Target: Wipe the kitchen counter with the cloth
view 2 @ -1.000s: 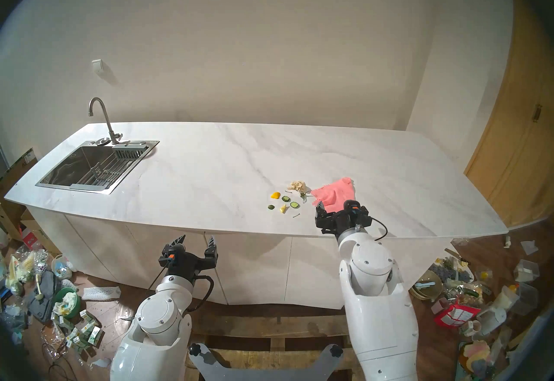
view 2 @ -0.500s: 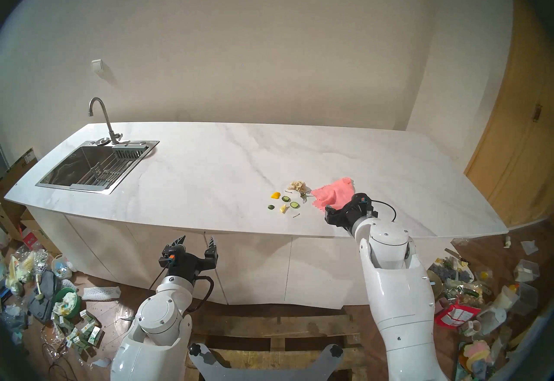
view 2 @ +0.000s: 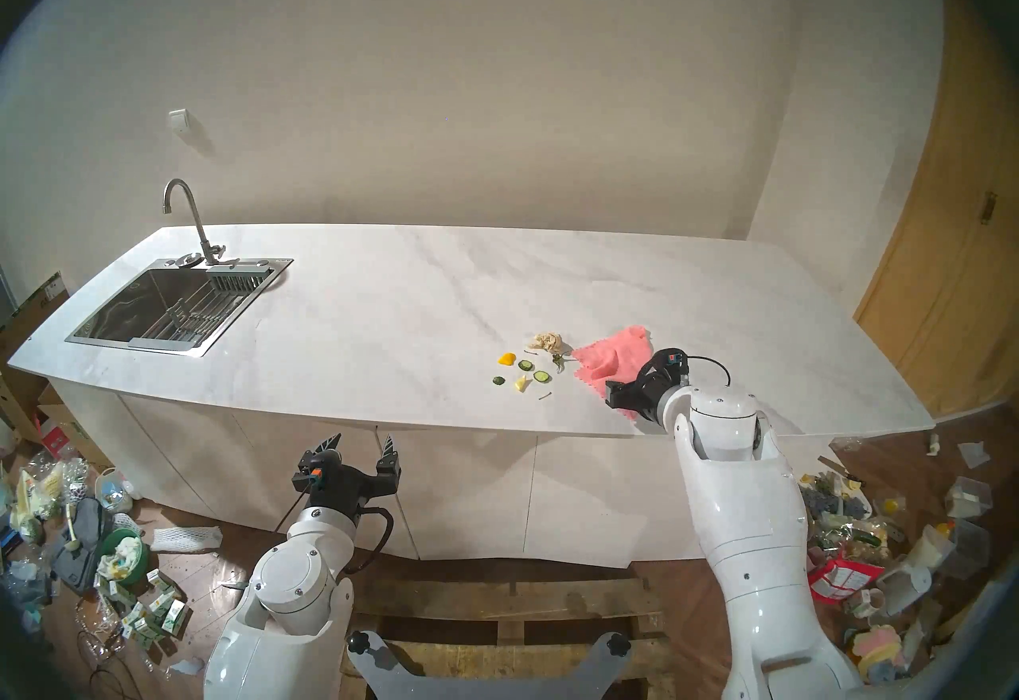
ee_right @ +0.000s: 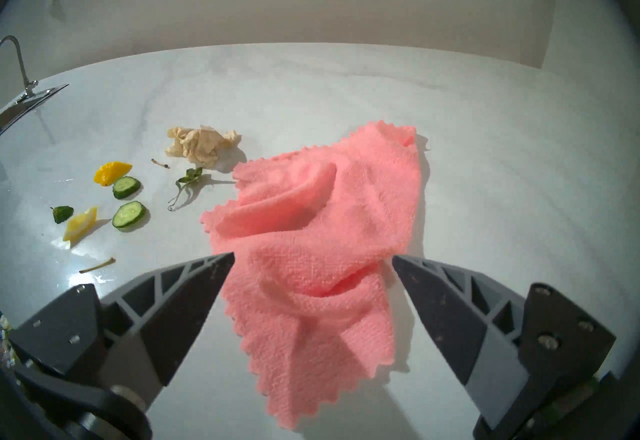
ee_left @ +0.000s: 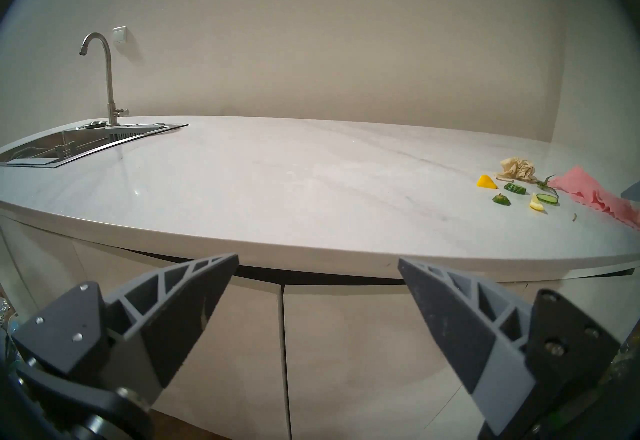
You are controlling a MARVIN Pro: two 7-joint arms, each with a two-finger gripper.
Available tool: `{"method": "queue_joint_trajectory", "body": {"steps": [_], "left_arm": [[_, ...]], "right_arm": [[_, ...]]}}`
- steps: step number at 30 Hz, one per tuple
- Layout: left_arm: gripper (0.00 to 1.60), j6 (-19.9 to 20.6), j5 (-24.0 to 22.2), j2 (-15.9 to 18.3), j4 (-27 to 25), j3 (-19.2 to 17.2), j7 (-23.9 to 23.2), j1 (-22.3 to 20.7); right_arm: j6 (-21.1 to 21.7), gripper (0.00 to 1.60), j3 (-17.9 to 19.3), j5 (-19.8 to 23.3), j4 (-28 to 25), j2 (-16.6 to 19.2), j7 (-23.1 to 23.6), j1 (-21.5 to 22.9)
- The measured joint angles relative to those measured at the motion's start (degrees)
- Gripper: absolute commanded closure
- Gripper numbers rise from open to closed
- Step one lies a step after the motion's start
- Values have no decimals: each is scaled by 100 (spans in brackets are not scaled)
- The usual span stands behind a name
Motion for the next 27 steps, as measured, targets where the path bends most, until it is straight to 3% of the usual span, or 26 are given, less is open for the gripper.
{"method": "queue_joint_trajectory", "body": {"steps": [19, 27], "left_arm": [[0, 0, 0, 1, 0, 6, 8, -3], [0, 0, 0, 3, -12, 9, 9, -1]], "right_arm": [[306, 0, -671, -384, 1037, 317, 183, 954], [443, 0, -1137, -720, 1449, 642, 587, 1419]]}}
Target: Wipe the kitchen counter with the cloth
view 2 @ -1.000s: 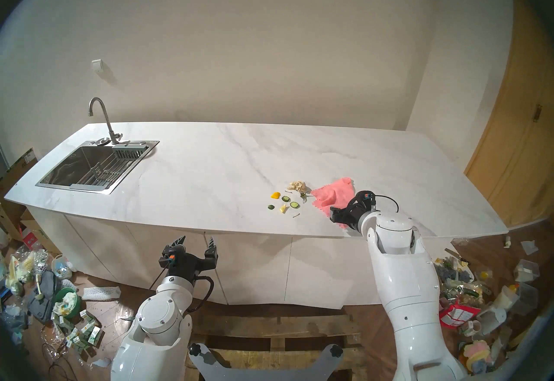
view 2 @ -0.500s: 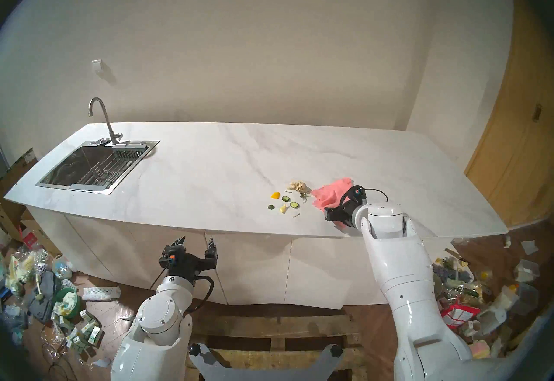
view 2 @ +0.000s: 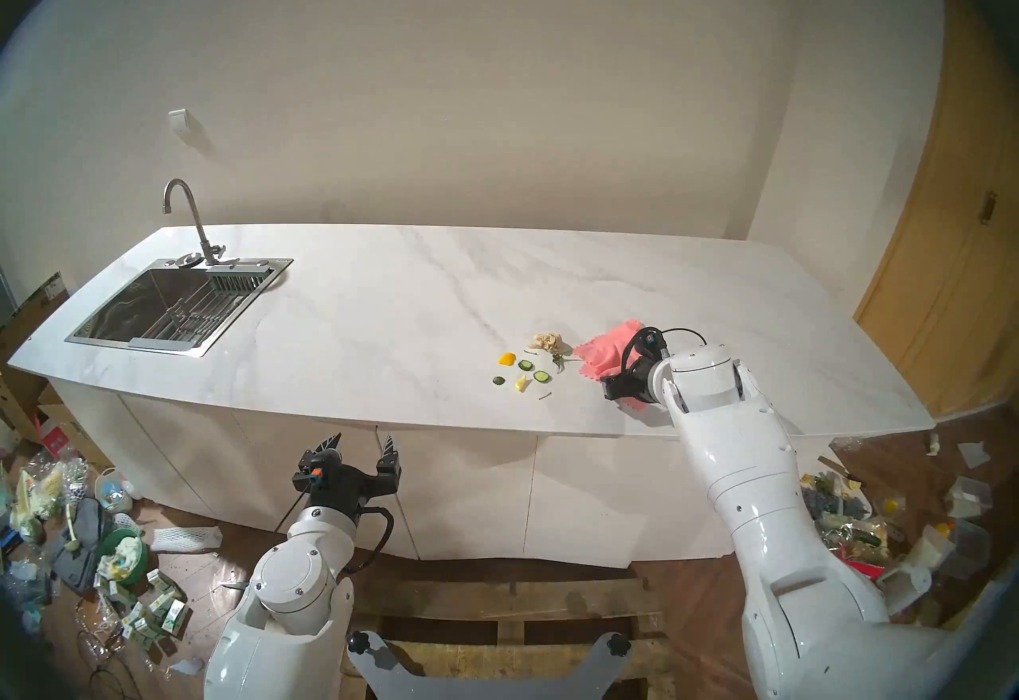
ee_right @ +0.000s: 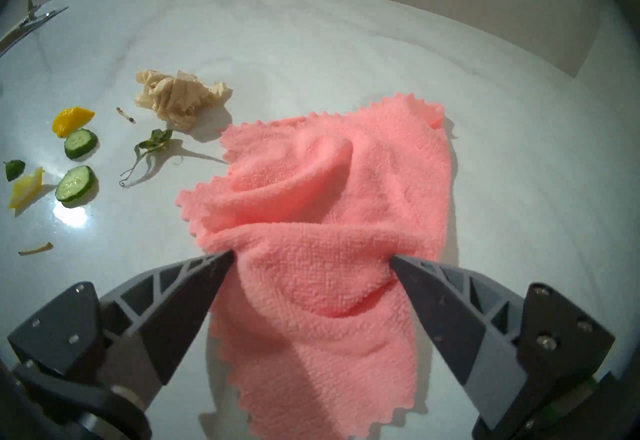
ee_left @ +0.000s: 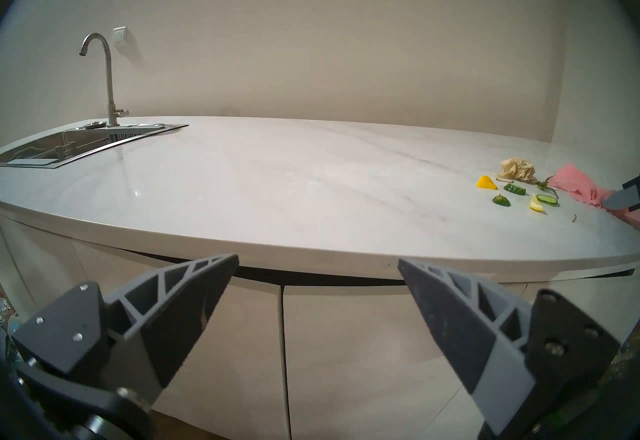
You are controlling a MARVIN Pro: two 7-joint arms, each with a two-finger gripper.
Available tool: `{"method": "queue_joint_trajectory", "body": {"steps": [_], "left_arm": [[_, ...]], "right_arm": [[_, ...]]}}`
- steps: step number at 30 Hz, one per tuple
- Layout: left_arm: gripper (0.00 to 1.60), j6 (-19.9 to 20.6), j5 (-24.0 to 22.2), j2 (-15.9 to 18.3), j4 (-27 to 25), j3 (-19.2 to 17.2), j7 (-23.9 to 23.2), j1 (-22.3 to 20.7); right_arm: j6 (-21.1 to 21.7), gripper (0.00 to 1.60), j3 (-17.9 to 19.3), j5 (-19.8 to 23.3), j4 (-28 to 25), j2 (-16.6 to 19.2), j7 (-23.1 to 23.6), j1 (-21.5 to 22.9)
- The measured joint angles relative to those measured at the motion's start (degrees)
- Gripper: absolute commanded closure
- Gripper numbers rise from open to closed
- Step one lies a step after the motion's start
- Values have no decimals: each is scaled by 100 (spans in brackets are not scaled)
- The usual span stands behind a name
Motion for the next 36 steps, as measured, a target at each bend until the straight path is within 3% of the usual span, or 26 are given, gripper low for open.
{"method": "queue_joint_trajectory", "body": {"steps": [18, 24, 29, 36], "left_arm": [[0, 0, -2, 5, -15, 4, -1, 4], [0, 0, -2, 6, -19, 5, -1, 6], [0, 1, -2, 7, -26, 5, -2, 8], [0, 1, -2, 8, -32, 6, -2, 10]], "right_arm": [[110, 0, -952, -447, 621, 838, 1666, 939], [75, 0, -1173, -542, 797, 969, 2134, 1226], [83, 0, -1246, -659, 1213, 905, 2193, 1486], [147, 0, -1345, -826, 1972, 602, 1925, 1896]]}}
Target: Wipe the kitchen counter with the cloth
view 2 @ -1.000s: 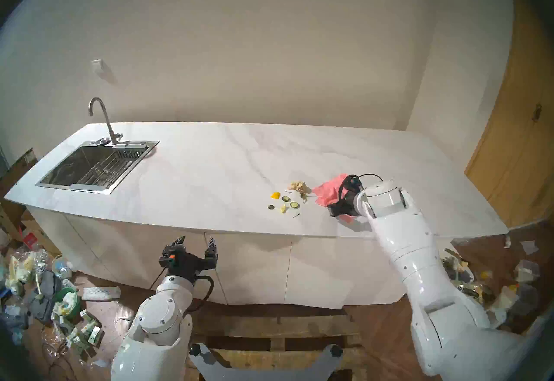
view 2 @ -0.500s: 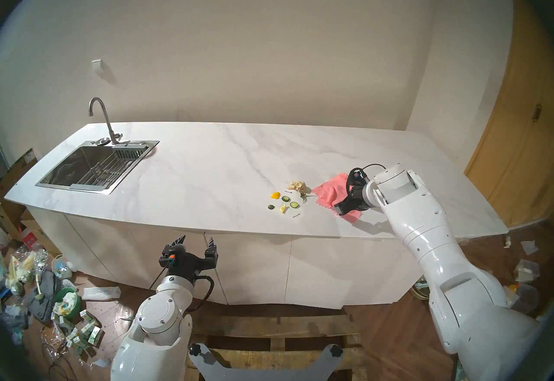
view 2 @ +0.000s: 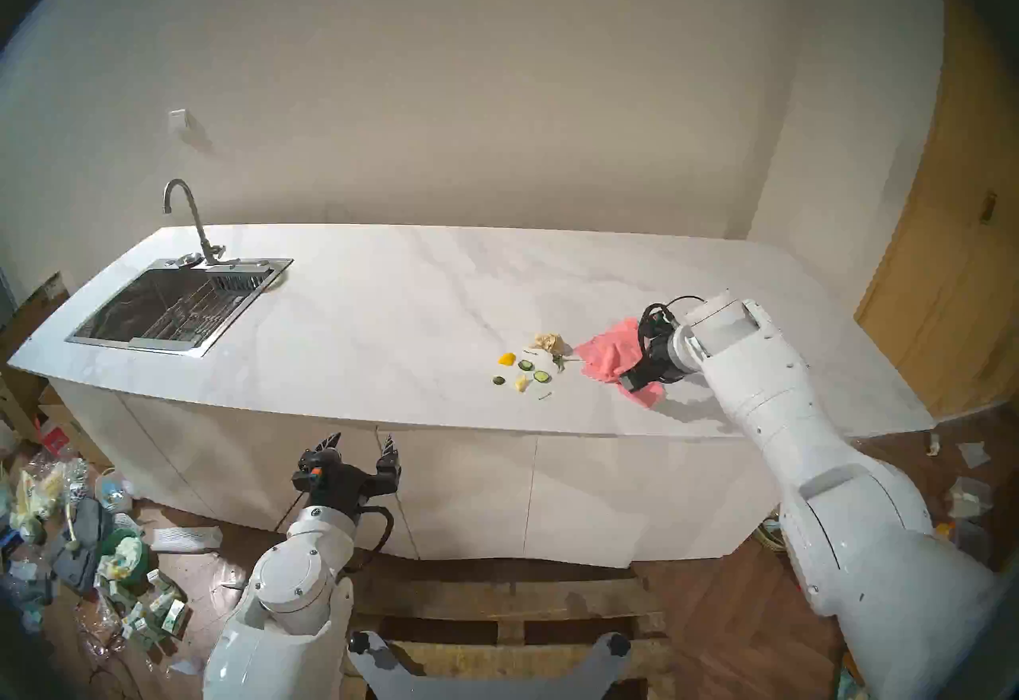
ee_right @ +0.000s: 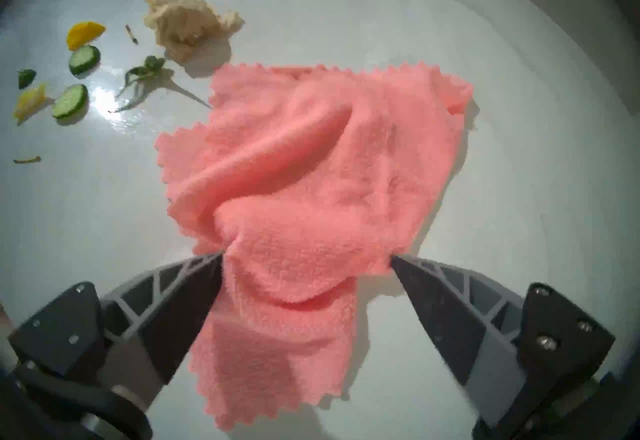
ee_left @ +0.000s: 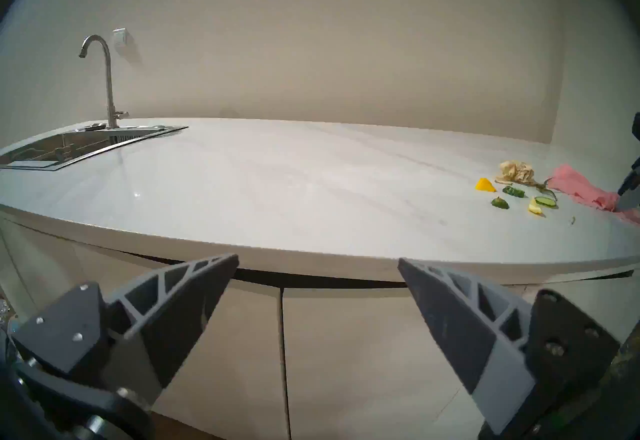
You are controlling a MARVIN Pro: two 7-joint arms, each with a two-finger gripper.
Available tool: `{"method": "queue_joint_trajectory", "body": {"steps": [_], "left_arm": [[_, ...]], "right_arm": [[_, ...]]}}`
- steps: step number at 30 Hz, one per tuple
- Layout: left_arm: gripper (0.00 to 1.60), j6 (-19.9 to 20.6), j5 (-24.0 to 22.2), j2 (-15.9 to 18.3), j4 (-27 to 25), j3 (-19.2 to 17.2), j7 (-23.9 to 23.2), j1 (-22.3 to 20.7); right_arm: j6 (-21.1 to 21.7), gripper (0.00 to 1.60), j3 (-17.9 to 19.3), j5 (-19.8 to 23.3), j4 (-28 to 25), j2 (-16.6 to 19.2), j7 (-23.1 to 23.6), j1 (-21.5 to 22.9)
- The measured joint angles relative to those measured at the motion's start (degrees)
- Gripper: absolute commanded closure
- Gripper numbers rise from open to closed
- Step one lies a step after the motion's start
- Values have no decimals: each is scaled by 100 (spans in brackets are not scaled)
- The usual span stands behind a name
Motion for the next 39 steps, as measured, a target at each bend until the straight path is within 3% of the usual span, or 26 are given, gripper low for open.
{"method": "queue_joint_trajectory", "body": {"steps": [4, 5, 6, 7, 12, 21, 30, 36, 39], "left_arm": [[0, 0, 0, 0, -3, 0, 0, 1], [0, 0, 0, 1, -4, 0, 0, 2], [0, 0, 0, 1, -6, 0, 0, 2], [0, 0, 0, 1, -8, 0, -1, 2], [0, 0, -3, 2, -15, 0, -2, 5], [0, 0, -4, 3, -19, 1, -2, 7], [0, 0, -4, 3, -13, 1, 0, 6], [0, 0, -2, 3, -11, 2, 2, 5], [0, 0, -2, 3, -11, 2, 2, 5]], "right_arm": [[-72, 0, -94, -56, 352, -114, -31, 239], [-103, 81, -109, -60, 418, -133, -30, 280], [-166, 129, -125, -63, 510, -159, -22, 332], [-266, 160, -149, -63, 633, -193, 7, 392], [-595, 160, -206, -53, 734, -241, 89, 437], [-763, 160, -124, 6, 18, -132, -9, -52], [-746, 160, 383, 128, -642, 211, -354, -583], [-798, 160, 953, 223, -1222, 422, -895, -1061], [-886, 160, 1035, 232, -1409, 447, -1011, -1208]]}}
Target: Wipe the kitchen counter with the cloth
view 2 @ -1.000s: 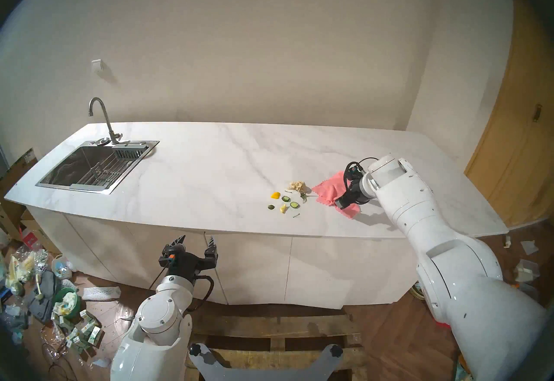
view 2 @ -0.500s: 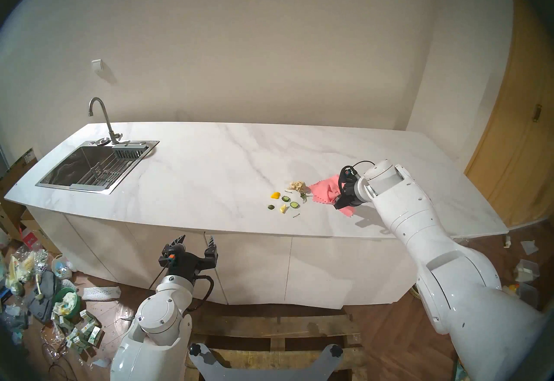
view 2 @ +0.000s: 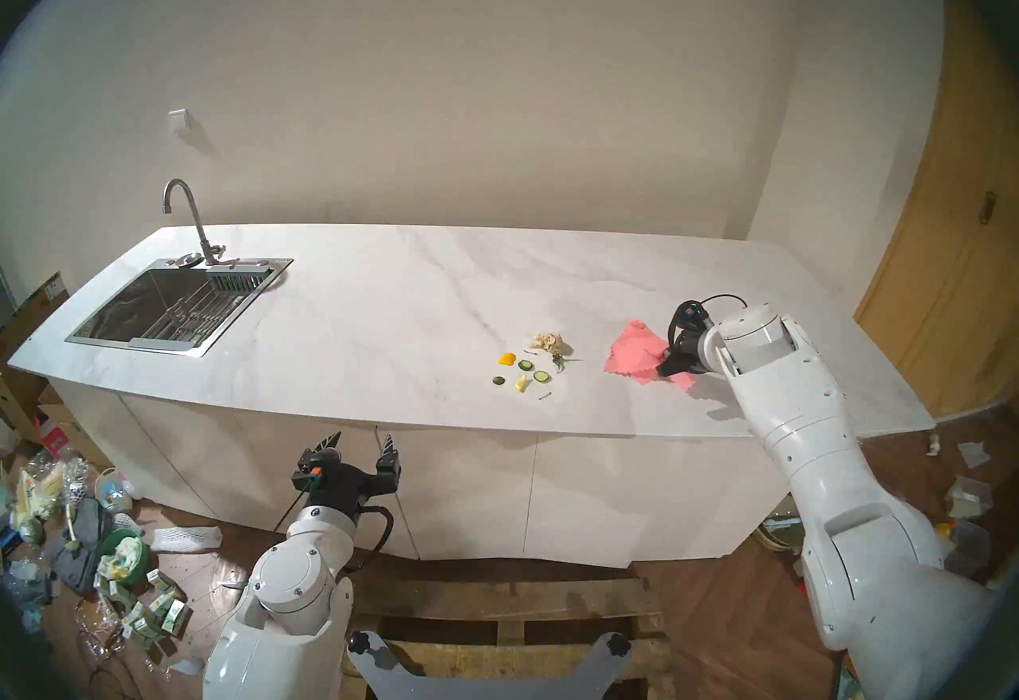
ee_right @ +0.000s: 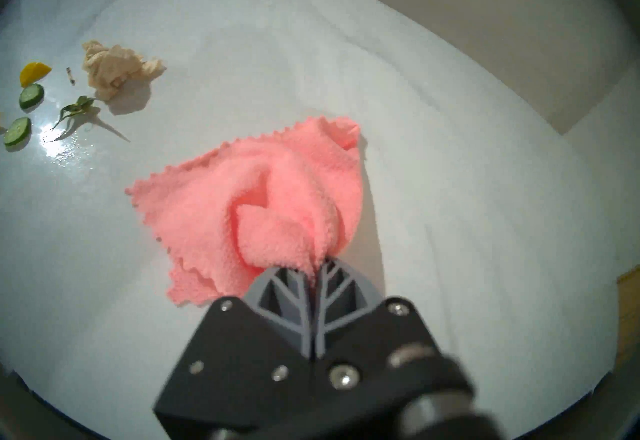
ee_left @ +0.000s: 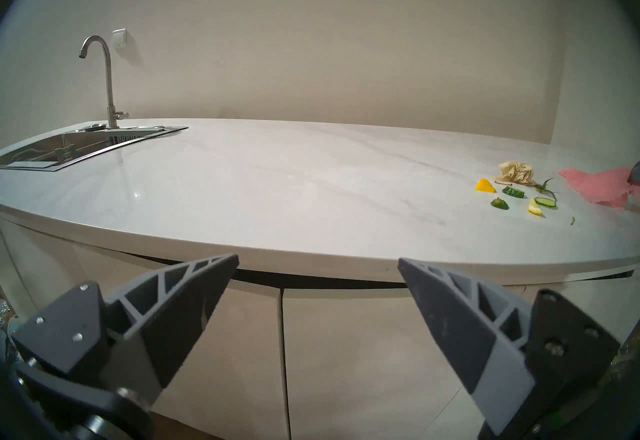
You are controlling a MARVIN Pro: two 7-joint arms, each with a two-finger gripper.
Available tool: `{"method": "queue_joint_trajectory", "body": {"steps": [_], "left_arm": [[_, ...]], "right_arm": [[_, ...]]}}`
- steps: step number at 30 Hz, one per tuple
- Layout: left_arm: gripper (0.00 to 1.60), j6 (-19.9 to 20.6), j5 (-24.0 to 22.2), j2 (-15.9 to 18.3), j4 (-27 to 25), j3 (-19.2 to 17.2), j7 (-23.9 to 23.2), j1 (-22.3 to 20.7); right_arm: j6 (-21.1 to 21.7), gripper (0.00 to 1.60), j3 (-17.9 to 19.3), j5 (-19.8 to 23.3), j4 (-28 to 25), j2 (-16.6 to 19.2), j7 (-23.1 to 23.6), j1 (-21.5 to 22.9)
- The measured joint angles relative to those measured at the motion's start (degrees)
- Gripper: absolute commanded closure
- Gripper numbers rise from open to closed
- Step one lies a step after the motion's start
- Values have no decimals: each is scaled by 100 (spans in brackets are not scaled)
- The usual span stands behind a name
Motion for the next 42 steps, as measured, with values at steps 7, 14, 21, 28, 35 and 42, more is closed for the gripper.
{"method": "queue_joint_trajectory", "body": {"steps": [7, 14, 21, 28, 35, 42], "left_arm": [[0, 0, 0, 0, 1, 1, 1, 0], [0, 0, 0, 0, 3, 1, 1, -1], [0, 0, 0, 0, 7, 1, 2, -2], [0, 0, 0, 0, 5, 1, 2, -2], [0, 0, -3, 1, -8, 1, -1, 1], [0, 1, -6, 3, -13, 1, -3, 4]], "right_arm": [[-492, 160, -82, -147, -503, 37, -252, -366], [-904, 160, -395, -644, -968, 94, -749, -638], [-1132, 160, -789, -1459, -1505, 233, -1399, -716], [-1199, 160, -1294, -2282, -1957, 342, -1865, -841], [-1052, 160, -1886, -2973, -2040, 337, -2040, -935], [-857, 160, -2013, -3098, -1886, 220, -2055, -929]]}}
